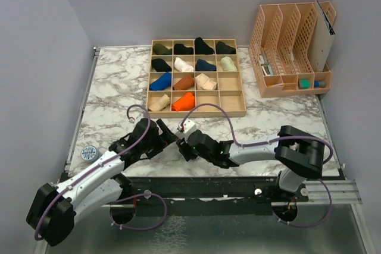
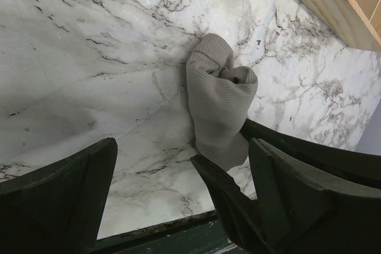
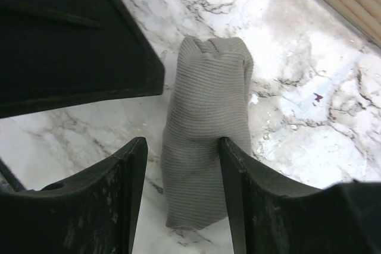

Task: Roll the underwear
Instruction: Roll the underwear to the center of the board, then pick up the underwear from the center of the board.

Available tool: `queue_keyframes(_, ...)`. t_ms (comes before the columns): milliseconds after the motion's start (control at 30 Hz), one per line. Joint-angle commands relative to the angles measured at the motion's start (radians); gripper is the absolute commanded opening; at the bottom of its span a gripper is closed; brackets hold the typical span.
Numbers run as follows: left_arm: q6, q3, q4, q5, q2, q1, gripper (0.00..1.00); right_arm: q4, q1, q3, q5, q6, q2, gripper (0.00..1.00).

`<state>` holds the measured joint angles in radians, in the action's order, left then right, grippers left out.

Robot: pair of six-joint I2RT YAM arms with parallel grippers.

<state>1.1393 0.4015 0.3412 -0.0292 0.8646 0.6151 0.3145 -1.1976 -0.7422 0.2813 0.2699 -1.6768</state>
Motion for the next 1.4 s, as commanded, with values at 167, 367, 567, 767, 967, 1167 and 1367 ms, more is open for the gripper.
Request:
queue_keyframes(167, -0.066, -0.029, -0.178, 0.003, 0.038, -0.009, 0.98, -0.259, 0.01, 0.061, 0.046, -0.021, -0.08, 0.53)
queue_keyframes(367, -0.142, 0.043, -0.254, 0.075, 0.239, -0.009, 0.94, -0.205, 0.01, 0.094, 0.031, -0.008, -0.036, 0.53)
queue_keyframes(567, -0.113, 0.016, -0.301, 0.067, 0.321, -0.009, 0.84, -0.215, 0.01, 0.054, 0.016, -0.04, -0.055, 0.53)
queue_keyframes(767, -0.11, -0.002, -0.314, 0.079, 0.359, -0.008, 0.76, -0.206, 0.011, 0.026, -0.015, -0.048, -0.068, 0.5)
queue_keyframes(967, -0.079, 0.004, -0.205, -0.008, 0.255, -0.009, 0.82, -0.222, 0.014, 0.01, 0.017, -0.043, -0.079, 0.18)
queue_keyframes(1167, -0.05, 0.071, 0.0, -0.125, 0.126, -0.04, 0.95, -0.232, 0.022, 0.015, 0.052, -0.055, -0.034, 0.0)
queue_keyframes(1367, 0.016, 0.068, 0.097, -0.179, -0.054, -0.061, 0.98, -0.221, 0.05, 0.053, 0.111, -0.106, 0.138, 0.0)
